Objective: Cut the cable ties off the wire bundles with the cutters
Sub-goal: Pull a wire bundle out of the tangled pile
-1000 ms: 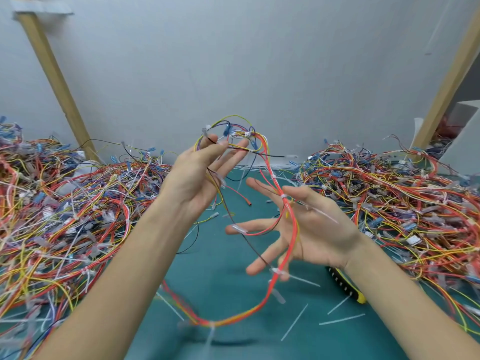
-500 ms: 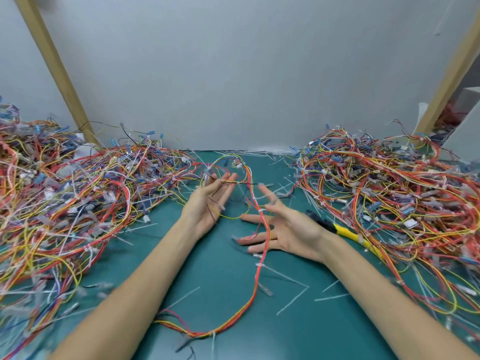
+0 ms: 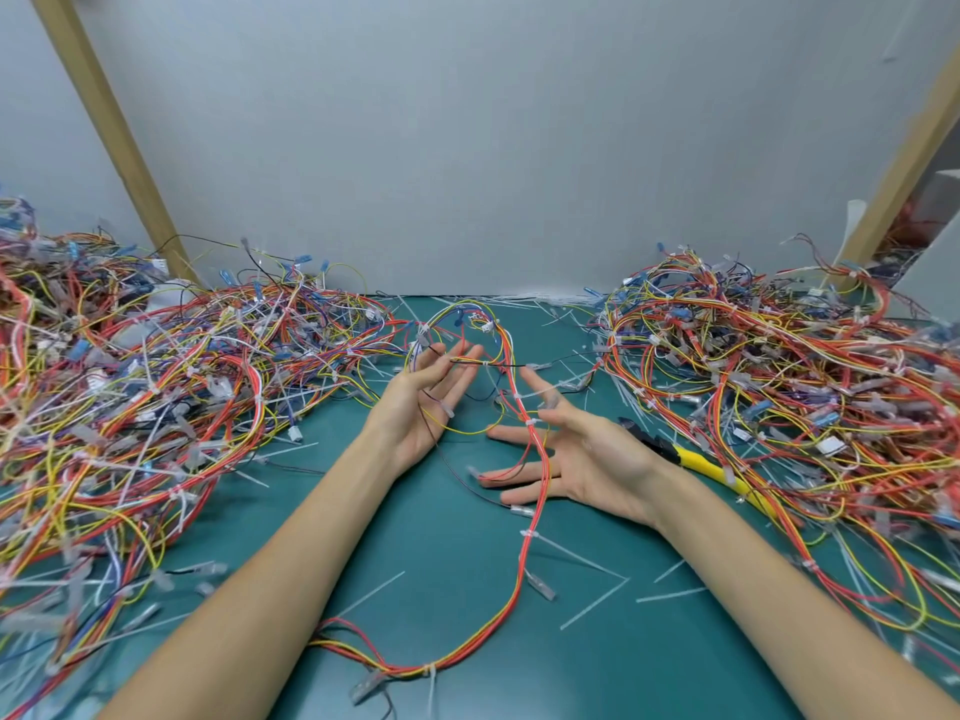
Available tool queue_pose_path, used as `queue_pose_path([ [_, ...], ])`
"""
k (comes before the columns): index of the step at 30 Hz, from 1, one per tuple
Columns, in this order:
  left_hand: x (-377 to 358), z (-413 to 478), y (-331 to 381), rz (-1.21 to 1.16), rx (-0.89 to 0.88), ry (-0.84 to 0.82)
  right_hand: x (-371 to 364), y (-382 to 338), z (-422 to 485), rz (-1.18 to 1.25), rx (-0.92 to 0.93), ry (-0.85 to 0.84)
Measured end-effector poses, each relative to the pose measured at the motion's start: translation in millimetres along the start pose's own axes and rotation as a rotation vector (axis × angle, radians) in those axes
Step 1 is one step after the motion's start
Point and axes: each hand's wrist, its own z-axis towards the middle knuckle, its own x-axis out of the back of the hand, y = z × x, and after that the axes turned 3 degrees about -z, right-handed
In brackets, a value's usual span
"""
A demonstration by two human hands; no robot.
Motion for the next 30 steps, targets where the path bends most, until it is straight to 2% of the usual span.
queue_pose_path([
  [30, -2.9, -4.4, 1.5, -0.016, 0.011, 0.005, -5.9, -1.7, -2.7, -0.077, 0.016, 0.0],
])
